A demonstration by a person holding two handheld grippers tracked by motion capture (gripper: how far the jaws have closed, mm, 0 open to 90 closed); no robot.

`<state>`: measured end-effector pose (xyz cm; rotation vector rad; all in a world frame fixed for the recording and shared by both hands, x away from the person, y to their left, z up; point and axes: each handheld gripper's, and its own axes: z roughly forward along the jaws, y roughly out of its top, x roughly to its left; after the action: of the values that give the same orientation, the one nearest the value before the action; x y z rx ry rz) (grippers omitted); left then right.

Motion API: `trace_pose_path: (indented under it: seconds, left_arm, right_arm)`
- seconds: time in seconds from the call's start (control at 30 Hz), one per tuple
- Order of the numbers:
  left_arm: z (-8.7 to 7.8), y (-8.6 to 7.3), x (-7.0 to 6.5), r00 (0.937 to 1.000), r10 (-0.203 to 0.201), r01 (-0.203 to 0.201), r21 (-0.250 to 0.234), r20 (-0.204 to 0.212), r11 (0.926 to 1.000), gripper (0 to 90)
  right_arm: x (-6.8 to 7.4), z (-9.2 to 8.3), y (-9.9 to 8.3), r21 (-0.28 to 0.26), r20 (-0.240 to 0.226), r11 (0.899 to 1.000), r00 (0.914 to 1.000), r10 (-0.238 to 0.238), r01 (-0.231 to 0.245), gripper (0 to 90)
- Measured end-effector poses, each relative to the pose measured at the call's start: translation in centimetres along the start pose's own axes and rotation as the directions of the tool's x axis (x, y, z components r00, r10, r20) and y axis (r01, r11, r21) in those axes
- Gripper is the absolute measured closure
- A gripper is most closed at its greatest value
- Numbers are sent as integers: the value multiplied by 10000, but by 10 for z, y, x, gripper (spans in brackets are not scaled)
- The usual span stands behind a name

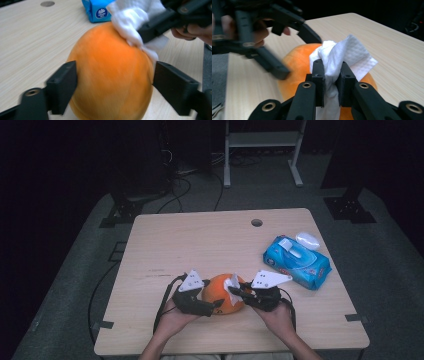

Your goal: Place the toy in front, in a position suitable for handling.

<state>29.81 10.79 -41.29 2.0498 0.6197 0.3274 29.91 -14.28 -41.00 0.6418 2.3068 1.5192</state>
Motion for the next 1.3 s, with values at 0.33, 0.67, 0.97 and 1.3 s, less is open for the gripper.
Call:
trace_pose_path:
  seconds: [0.33,0.67,0.97,1.3]
  left_arm:
    - [5,-2,0,9999,102,-104,182,132,9998,433]
    - [-16,23,-10,9989,457,-462,572,91,9973,524]
    - [-2,4,0,9997,205,-210,-497,-115,9985,157]
    - [-9,8,-3,9986,411,-439,-906,-330,9949,523]
  right_arm:
    - [-13,-6,-5,-124,73,9984,9985,549,-548,778]
    - [-15,-9,-6,-410,-218,9940,9947,1003,-1011,777]
    - [-31,1,-23,-56,113,9836,9835,1803,-1803,777]
    - [-13,-20,2,-956,255,9926,9967,775,-748,776]
